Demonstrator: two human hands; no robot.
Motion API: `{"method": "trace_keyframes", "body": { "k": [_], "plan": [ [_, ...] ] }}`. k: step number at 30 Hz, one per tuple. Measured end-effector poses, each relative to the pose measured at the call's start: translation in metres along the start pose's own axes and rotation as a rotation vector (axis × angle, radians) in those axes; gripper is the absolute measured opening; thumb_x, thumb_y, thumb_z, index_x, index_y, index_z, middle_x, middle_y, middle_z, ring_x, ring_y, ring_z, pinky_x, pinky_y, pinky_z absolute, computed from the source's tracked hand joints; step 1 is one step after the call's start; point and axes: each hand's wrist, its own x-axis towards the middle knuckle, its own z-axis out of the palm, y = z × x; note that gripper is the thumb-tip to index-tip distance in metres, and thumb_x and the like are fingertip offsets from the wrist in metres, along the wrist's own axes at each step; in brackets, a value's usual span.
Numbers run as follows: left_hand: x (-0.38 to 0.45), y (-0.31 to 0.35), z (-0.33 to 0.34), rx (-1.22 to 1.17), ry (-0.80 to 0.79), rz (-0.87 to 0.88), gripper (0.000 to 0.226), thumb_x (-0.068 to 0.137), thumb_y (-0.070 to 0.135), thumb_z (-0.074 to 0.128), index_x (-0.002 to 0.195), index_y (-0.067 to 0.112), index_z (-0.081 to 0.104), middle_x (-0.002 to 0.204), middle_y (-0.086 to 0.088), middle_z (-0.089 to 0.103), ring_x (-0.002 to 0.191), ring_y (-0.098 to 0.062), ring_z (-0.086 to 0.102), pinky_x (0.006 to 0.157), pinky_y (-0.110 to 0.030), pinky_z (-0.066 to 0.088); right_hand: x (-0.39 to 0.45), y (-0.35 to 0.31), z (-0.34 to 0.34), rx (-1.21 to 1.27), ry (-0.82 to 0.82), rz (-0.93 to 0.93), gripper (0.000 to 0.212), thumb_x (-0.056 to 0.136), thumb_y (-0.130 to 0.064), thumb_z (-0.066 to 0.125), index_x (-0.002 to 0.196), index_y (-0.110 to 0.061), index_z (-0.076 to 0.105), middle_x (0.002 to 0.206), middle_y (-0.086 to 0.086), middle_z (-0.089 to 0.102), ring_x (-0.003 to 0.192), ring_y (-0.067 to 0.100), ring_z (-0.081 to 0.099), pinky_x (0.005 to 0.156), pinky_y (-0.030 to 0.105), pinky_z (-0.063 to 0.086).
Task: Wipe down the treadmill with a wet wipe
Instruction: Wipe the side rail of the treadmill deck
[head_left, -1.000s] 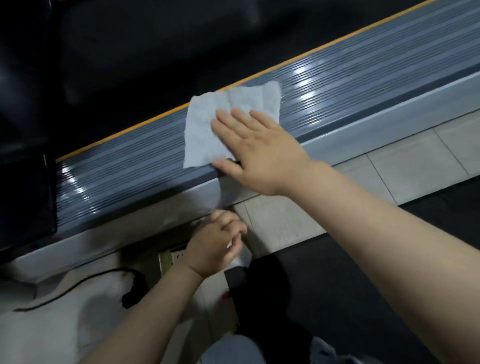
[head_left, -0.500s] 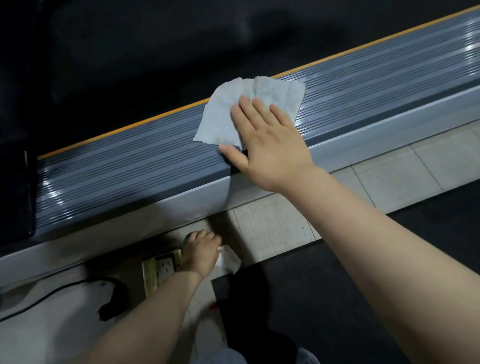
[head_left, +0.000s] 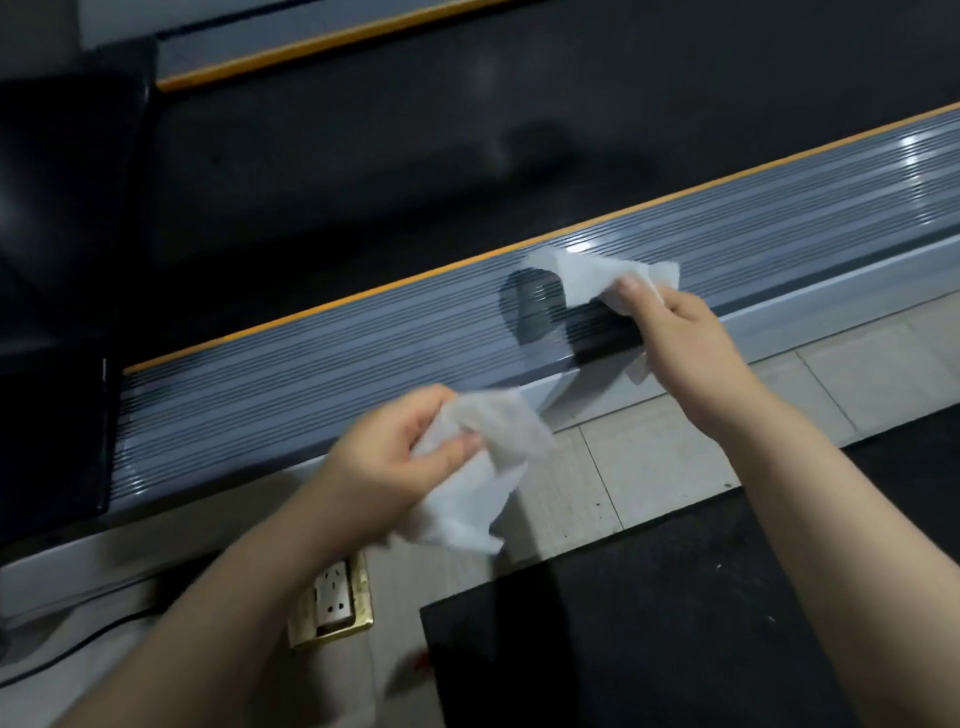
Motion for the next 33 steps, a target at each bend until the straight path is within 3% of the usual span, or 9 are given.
{"method": "trace_keyframes", "body": {
  "k": [7, 10, 13, 17, 21, 24, 27, 30, 33],
  "plan": [
    [0.097, 0.05, 0.0, 0.146, 0.119, 0.031, 0.025, 0.098, 0.035, 0.056, 0.093, 0.013, 0.068, 0.087, -0.007, 0.072, 0.084, -0.027, 0.067, 0.07, -0.043, 0.05, 0.011, -0.027, -0.031, 0.411, 0.291, 0.248, 0.023, 0.098, -0.045, 0.044, 0.102, -0.026, 0.057, 0.098, -0.009, 0.063, 0.086, 0.008, 0.06, 0.07, 0.024, 0.046],
    [0.137, 0.046, 0.008, 0.518, 0.151, 0.09, 0.026, 0.093, 0.041, 0.058, 0.094, 0.016, 0.062, 0.089, -0.002, 0.061, 0.098, -0.027, 0.053, 0.073, -0.039, 0.041, 0.008, -0.039, -0.031, 0.257, 0.414, 0.059, 0.032, 0.103, -0.041, 0.034, 0.084, -0.031, 0.058, 0.079, -0.018, 0.057, 0.072, -0.003, 0.052, 0.064, 0.022, 0.043],
    [0.155, 0.034, -0.003, 0.496, 0.167, 0.022, 0.039, 0.093, 0.043, 0.059, 0.127, 0.024, 0.058, 0.125, -0.002, 0.057, 0.123, -0.025, 0.045, 0.102, -0.04, 0.041, 0.01, -0.039, -0.012, -0.087, 0.462, -0.247, 0.028, 0.105, -0.032, 0.032, 0.089, -0.024, 0.055, 0.08, -0.012, 0.054, 0.077, 0.011, 0.05, 0.068, 0.027, 0.033],
    [0.153, 0.012, -0.031, 0.141, 0.426, -0.103, 0.032, 0.098, 0.026, 0.05, 0.128, 0.021, 0.061, 0.128, 0.004, 0.062, 0.118, -0.013, 0.055, 0.095, -0.025, 0.038, 0.023, -0.015, 0.033, -0.679, 0.033, -0.588, 0.046, 0.1, -0.028, 0.036, 0.139, -0.006, 0.045, 0.138, 0.014, 0.051, 0.124, 0.03, 0.047, 0.099, 0.032, 0.033],
    [0.133, -0.009, -0.047, 0.036, 0.537, -0.129, 0.033, 0.097, 0.016, 0.041, 0.123, 0.022, 0.061, 0.117, 0.01, 0.064, 0.113, -0.009, 0.055, 0.088, -0.021, 0.036, 0.012, 0.001, 0.063, -0.923, -0.404, -0.596, 0.076, 0.094, -0.065, 0.029, 0.147, -0.011, 0.037, 0.158, 0.006, 0.027, 0.145, 0.02, 0.022, 0.12, 0.038, 0.013],
    [0.117, -0.027, -0.052, 0.186, 0.494, -0.022, 0.03, 0.097, 0.011, 0.042, 0.12, 0.02, 0.06, 0.116, 0.009, 0.065, 0.11, -0.008, 0.056, 0.091, -0.022, 0.037, 0.024, -0.017, 0.059, -0.503, -0.404, -0.265, 0.06, 0.098, -0.059, 0.031, 0.126, -0.015, 0.061, 0.135, 0.001, 0.057, 0.125, 0.018, 0.047, 0.108, 0.036, 0.035],
    [0.105, -0.045, -0.057, 0.426, 0.476, 0.073, 0.033, 0.097, 0.008, 0.042, 0.123, 0.015, 0.06, 0.123, 0.0, 0.064, 0.117, -0.016, 0.055, 0.098, -0.028, 0.039, 0.038, -0.023, 0.072, -0.65, -0.12, -0.301, 0.038, 0.098, -0.043, 0.044, 0.112, -0.017, 0.068, 0.108, 0.002, 0.068, 0.099, 0.022, 0.061, 0.088, 0.039, 0.051],
    [0.099, -0.057, -0.056, 0.603, 0.521, 0.113, 0.034, 0.097, 0.009, 0.044, 0.128, 0.012, 0.058, 0.127, -0.006, 0.062, 0.122, -0.026, 0.053, 0.108, -0.042, 0.038, 0.037, -0.008, 0.092, -0.919, 0.02, -0.379, 0.049, 0.097, -0.04, 0.041, 0.137, -0.013, 0.048, 0.145, 0.009, 0.045, 0.13, 0.027, 0.042, 0.108, 0.042, 0.034],
    [0.1, -0.06, -0.053, 0.617, 0.549, 0.116, 0.035, 0.098, 0.009, 0.044, 0.131, 0.012, 0.056, 0.13, -0.006, 0.06, 0.126, -0.026, 0.05, 0.111, -0.045, 0.035, 0.034, 0.003, 0.1, -1.049, -0.099, -0.377, 0.062, 0.102, -0.041, 0.023, 0.154, -0.009, 0.016, 0.163, 0.01, 0.011, 0.15, 0.025, 0.008, 0.121, 0.043, 0.003]
  ]
}}
